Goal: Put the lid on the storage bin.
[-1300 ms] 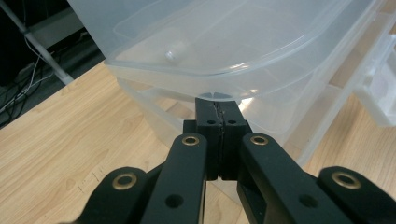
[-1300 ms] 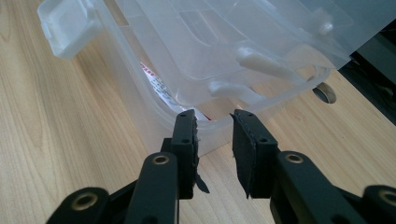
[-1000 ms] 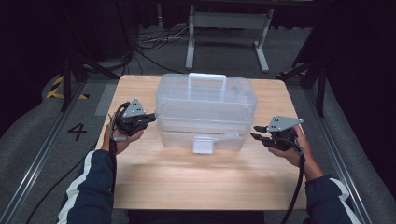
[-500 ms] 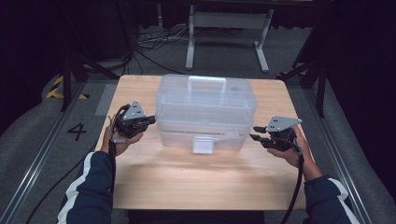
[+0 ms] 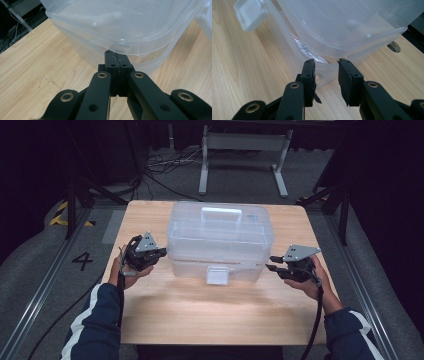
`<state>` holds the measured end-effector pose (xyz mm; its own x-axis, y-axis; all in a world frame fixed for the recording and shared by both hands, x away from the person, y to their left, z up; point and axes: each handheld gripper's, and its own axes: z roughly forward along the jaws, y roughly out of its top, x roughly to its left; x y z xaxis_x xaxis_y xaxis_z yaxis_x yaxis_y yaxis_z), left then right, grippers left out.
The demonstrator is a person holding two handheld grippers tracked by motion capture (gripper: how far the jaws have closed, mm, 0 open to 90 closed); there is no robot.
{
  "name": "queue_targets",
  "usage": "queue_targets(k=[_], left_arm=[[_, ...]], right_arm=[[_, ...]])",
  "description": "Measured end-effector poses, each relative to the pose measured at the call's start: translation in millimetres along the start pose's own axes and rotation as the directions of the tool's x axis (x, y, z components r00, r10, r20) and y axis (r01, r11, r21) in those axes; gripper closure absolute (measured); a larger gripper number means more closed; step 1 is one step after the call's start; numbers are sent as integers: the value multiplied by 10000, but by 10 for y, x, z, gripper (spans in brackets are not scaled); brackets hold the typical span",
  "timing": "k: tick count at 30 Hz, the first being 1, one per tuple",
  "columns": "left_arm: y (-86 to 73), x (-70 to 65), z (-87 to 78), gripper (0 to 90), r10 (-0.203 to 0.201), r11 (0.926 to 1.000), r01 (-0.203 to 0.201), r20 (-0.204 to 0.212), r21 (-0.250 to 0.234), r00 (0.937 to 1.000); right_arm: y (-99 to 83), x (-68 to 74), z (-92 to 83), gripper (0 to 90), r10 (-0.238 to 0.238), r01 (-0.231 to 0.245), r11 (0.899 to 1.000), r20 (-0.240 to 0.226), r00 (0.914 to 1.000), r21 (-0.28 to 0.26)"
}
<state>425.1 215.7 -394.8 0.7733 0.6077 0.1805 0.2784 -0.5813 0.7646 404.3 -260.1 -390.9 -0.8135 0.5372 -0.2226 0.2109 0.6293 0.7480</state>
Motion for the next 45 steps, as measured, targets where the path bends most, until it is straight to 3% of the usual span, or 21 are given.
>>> queue_targets(k=[18,38,45], left_arm=[[-60,-7,22,900,51,9991,-49,-31,411,10000],[-148,-16,-21,876,39,9990,-40,30,441,10000],[-243,-40,-23,836,159,9960,-170,138,871,9998]], right_arm=[[-40,-11,28,649,133,-132,9997,-57,9999,187],[-68,9,45,618,71,-73,9989,41,10000,462],[-126,5,31,633,47,-52,9978,71,10000,660]])
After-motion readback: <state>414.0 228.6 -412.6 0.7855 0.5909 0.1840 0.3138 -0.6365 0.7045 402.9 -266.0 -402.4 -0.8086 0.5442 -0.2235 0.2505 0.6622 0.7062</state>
